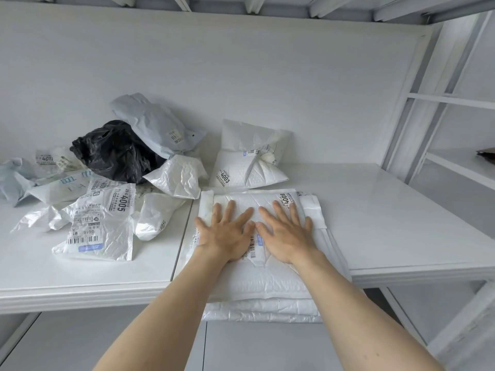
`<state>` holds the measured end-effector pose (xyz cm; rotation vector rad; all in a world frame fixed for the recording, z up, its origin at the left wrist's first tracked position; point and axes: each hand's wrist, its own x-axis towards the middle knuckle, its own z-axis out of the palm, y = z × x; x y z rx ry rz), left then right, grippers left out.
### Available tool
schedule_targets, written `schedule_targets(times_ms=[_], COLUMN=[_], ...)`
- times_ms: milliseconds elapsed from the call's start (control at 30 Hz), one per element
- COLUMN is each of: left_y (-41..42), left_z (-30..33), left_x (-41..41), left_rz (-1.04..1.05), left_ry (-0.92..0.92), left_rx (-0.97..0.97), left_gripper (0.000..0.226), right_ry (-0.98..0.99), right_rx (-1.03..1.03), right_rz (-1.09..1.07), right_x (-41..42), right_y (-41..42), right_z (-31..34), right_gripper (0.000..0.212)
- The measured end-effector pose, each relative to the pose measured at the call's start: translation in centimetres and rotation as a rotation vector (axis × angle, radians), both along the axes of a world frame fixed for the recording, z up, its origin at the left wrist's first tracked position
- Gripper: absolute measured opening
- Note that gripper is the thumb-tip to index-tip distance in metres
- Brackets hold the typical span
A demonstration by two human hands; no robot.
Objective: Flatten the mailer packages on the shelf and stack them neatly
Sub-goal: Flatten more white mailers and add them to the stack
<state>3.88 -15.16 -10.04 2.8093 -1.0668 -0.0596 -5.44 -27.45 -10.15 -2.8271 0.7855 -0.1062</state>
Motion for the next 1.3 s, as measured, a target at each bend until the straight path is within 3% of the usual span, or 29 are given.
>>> schedule_targets(times_ms=[933, 1133, 1200, 1233, 1300], left_y=[-0.1, -0.1, 0.3, 0.6, 1.9], left_z=[-0.8, 0.1, 0.5, 0.8, 1.7], left_x=[0.1, 0.6, 0.7, 0.8, 1.0], left_rz=[-0.013, -0.022, -0.033, -0.029, 0.065], left_ry=[0.005, 0.199, 0.236, 0.293, 0.541], left_rx=[0.077, 0.045, -0.049, -0.203, -0.745], left_gripper=[0.051, 0.056, 0.054, 0.050, 0.035], right_ry=[0.098, 0.103, 0.103, 0.093, 0.051], right_rx=[-0.038, -0.018, 0.002, 0.008, -0.004], right_rz=[0.010, 0.016, 0.018, 0.017, 0.003], right_x=[0.4, 0.2, 0.3, 0.3, 0.2], right_y=[-0.3, -0.5, -0.5, -0.4, -0.3], right_z=[-0.7, -0.5, -0.4, -0.3, 0.0], right_gripper=[0.057, 0.054, 0.054, 0.053, 0.051])
